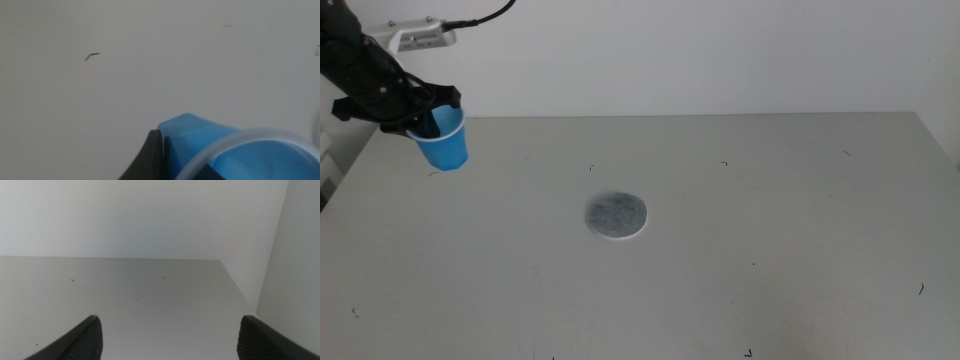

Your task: Place an empty cup on a cup mat.

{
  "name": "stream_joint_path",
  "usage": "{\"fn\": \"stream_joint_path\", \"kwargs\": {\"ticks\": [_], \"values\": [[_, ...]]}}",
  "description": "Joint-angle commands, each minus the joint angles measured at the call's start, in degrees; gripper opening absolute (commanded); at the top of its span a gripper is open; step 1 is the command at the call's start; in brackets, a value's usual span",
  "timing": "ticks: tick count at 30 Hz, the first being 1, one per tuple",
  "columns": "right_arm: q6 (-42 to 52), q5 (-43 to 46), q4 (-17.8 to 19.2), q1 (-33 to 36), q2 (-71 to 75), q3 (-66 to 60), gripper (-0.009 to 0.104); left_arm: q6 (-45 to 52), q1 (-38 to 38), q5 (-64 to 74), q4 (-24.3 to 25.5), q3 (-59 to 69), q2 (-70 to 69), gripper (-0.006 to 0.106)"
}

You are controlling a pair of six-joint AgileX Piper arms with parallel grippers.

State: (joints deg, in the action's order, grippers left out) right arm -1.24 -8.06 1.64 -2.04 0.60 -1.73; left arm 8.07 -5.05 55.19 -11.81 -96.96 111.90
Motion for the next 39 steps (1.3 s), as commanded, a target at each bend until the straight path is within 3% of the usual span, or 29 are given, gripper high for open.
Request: {"fn": "stream_joint_path", "kwargs": {"ticks": [1, 21, 39], "values": [[0.3, 4.3, 0.8, 0.0, 1.5, 0.5, 0.094, -2.5, 2.5, 1.2, -0.9, -1.8, -5.4, 0.0], [0.3, 4.3, 0.8, 0.0, 1.5, 0.5, 0.094, -12.3, 26.8, -4.5, -0.7, -1.7, -3.6, 0.0], [0.3, 4.3, 0.8, 0.0, 1.5, 0.5, 0.094, -12.4, 28.1, -11.9, -0.3, -1.6, 7.0, 0.0]]}}
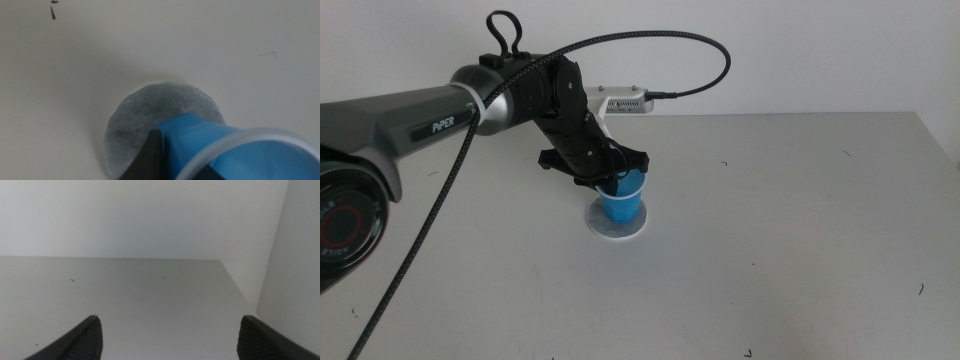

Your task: Place an empty cup on a cup mat.

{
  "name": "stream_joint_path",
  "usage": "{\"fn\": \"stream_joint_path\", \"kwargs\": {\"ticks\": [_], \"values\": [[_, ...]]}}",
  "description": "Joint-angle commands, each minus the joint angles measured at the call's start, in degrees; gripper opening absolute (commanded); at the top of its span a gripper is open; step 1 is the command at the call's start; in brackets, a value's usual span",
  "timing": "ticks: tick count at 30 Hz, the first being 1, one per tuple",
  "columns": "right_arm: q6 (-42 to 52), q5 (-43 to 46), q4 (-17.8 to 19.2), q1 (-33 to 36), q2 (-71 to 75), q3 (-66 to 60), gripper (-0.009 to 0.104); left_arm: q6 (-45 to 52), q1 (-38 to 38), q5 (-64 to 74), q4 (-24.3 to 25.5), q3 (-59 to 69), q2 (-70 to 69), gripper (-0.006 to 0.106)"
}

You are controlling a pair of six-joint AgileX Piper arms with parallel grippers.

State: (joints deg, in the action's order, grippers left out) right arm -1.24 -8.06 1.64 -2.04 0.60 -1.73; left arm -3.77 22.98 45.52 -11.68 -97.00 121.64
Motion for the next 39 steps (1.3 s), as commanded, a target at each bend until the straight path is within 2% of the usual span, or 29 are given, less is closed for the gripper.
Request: {"fn": "stream_joint_path", "kwargs": {"ticks": [1, 9, 10, 13, 16, 17, 21, 27, 39], "values": [[0.3, 4.3, 0.8, 0.0, 1.5, 0.5, 0.094, -0.6, 0.1, -2.3, -0.5, -1.5, -2.4, 0.0], [0.3, 4.3, 0.8, 0.0, 1.5, 0.5, 0.094, -0.6, -0.1, -2.4, -0.4, -1.5, -0.7, 0.003], [0.3, 4.3, 0.8, 0.0, 1.5, 0.5, 0.094, -0.5, -0.1, -1.9, -0.6, -1.5, -0.9, 0.013], [0.3, 4.3, 0.8, 0.0, 1.5, 0.5, 0.094, -0.5, -0.1, -1.7, -0.7, -1.5, -1.7, 0.032], [0.3, 4.3, 0.8, 0.0, 1.5, 0.5, 0.094, -0.2, -0.1, -1.6, 0.1, -1.5, -2.9, 0.06], [0.3, 4.3, 0.8, 0.0, 1.5, 0.5, 0.094, 0.1, -0.1, -1.6, 0.6, -1.5, -3.4, 0.072], [0.3, 4.3, 0.8, 0.0, 1.5, 0.5, 0.094, 2.4, -0.1, -1.6, 1.8, -1.5, -6.3, 0.103], [0.3, 4.3, 0.8, 0.0, 1.5, 0.5, 0.094, 3.8, -0.1, -1.1, 1.7, -1.5, -12.8, 0.105], [0.3, 4.3, 0.8, 0.0, 1.5, 0.5, 0.094, 3.8, -0.1, -1.6, -2.1, -1.5, -27.9, 0.105]]}}
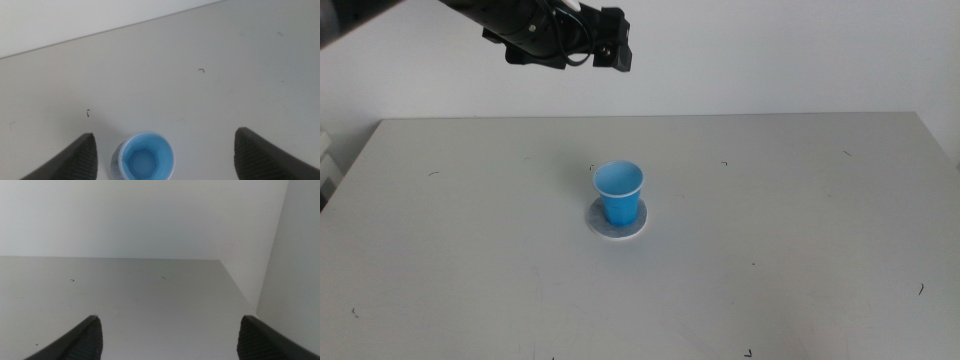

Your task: Place an empty cup on a cup mat.

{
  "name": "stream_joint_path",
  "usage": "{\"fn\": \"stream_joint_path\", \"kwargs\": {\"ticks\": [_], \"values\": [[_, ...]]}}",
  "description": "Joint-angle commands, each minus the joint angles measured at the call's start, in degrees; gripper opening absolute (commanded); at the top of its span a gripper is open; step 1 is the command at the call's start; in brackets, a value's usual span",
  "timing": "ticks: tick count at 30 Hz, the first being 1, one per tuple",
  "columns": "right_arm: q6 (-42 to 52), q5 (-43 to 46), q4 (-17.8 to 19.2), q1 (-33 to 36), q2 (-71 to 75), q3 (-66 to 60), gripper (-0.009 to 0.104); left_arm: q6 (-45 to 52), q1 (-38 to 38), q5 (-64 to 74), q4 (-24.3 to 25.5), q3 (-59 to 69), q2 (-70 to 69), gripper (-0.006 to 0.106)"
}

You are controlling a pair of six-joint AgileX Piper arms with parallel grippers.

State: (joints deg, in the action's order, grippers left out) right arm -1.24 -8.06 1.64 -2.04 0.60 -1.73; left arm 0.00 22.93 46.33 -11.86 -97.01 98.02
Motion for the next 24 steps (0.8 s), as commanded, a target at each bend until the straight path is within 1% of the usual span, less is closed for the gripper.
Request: {"fn": "stream_joint_path", "kwargs": {"ticks": [1, 6, 8, 11, 13, 15, 18, 24], "values": [[0.3, 4.3, 0.8, 0.0, 1.5, 0.5, 0.094, 0.0, -0.1, -2.3, -1.8, -1.5, -5.5, 0.105], [0.3, 4.3, 0.8, 0.0, 1.5, 0.5, 0.094, 2.1, -0.1, -0.1, 2.4, -1.5, -12.3, 0.105], [0.3, 4.3, 0.8, 0.0, 1.5, 0.5, 0.094, 2.1, -0.3, 0.0, 5.0, -1.0, -15.8, 0.105], [0.3, 4.3, 0.8, 0.0, 1.5, 0.5, 0.094, 2.0, -0.7, -0.5, 8.6, 1.7, -22.0, 0.105], [0.3, 4.3, 0.8, 0.0, 1.5, 0.5, 0.094, 2.0, -1.9, -1.0, 9.8, 4.7, -27.0, 0.105], [0.3, 4.3, 0.8, 0.0, 1.5, 0.5, 0.094, 2.0, -4.1, -2.0, 10.2, 8.3, -31.3, 0.105], [0.3, 4.3, 0.8, 0.0, 1.5, 0.5, 0.094, 2.9, -9.3, -4.4, 10.3, 15.4, -37.7, 0.105], [0.3, 4.3, 0.8, 0.0, 1.5, 0.5, 0.094, 3.8, -19.7, -10.9, 10.0, 32.5, -49.9, 0.105]]}}
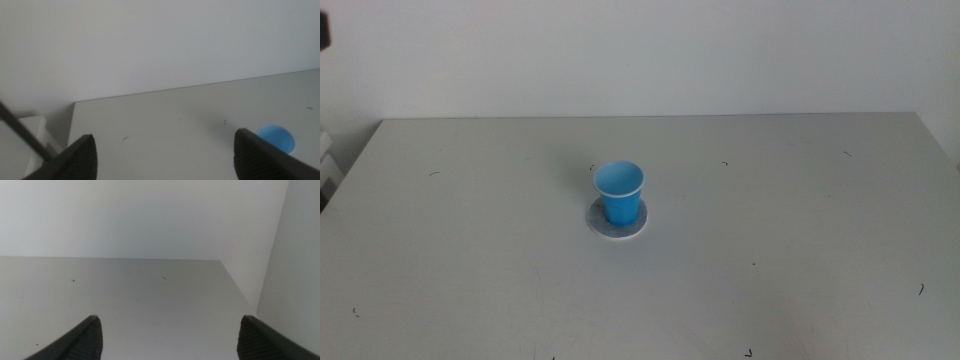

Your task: Place an empty cup on a cup mat.

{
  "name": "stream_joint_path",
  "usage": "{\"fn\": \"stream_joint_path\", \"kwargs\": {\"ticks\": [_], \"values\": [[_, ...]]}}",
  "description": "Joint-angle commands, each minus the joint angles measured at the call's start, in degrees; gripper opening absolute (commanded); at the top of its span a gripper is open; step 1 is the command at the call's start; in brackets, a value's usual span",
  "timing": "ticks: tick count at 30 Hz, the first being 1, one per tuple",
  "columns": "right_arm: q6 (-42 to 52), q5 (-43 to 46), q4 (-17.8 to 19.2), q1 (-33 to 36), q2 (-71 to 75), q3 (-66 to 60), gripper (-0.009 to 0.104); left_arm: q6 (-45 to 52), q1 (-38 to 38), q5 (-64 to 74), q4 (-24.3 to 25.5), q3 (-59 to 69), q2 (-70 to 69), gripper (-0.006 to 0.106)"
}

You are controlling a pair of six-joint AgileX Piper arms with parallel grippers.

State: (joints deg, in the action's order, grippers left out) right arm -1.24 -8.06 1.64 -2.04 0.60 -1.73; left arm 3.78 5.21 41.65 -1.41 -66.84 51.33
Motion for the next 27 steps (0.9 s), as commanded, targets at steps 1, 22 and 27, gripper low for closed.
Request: {"fn": "stream_joint_path", "kwargs": {"ticks": [1, 22, 27], "values": [[0.3, 4.3, 0.8, 0.0, 1.5, 0.5, 0.094, 0.0, -3.5, -7.7, -0.6, 5.3, -5.4, 0.105], [0.3, 4.3, 0.8, 0.0, 1.5, 0.5, 0.094, -0.5, -8.2, -32.0, -3.9, 61.0, -42.6, 0.105], [0.3, 4.3, 0.8, 0.0, 1.5, 0.5, 0.094, -2.0, -8.2, -38.9, -3.8, 68.3, -47.9, 0.105]]}}
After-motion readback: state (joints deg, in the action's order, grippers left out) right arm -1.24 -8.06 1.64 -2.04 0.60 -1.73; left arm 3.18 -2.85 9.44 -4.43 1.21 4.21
